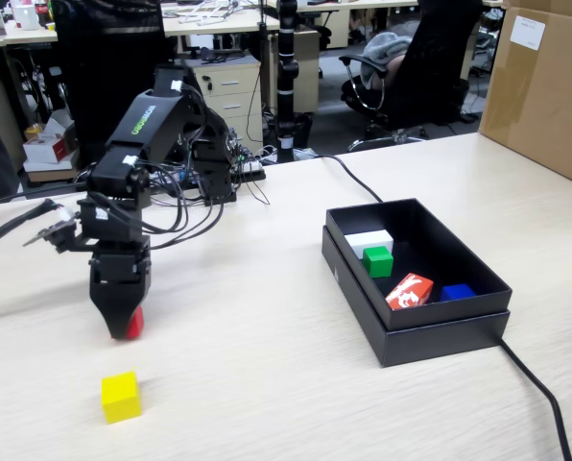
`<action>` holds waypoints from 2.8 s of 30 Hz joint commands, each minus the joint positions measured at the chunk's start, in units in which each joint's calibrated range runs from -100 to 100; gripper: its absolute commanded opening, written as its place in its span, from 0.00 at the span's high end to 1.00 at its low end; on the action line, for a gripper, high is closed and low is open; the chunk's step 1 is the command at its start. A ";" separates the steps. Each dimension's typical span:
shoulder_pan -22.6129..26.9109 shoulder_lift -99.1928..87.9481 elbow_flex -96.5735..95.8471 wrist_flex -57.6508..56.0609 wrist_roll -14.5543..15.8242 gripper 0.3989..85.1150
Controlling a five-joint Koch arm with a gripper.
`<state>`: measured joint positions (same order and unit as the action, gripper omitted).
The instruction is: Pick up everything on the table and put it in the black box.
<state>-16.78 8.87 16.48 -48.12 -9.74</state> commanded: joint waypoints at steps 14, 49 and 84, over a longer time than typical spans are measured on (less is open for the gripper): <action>7.91 -43.12 -5.87 -19.83 5.32 0.97; 33.16 -3.53 15.53 -18.88 17.97 0.82; 9.13 -30.04 9.82 -16.28 7.28 0.45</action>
<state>-5.15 -19.61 24.51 -68.41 0.07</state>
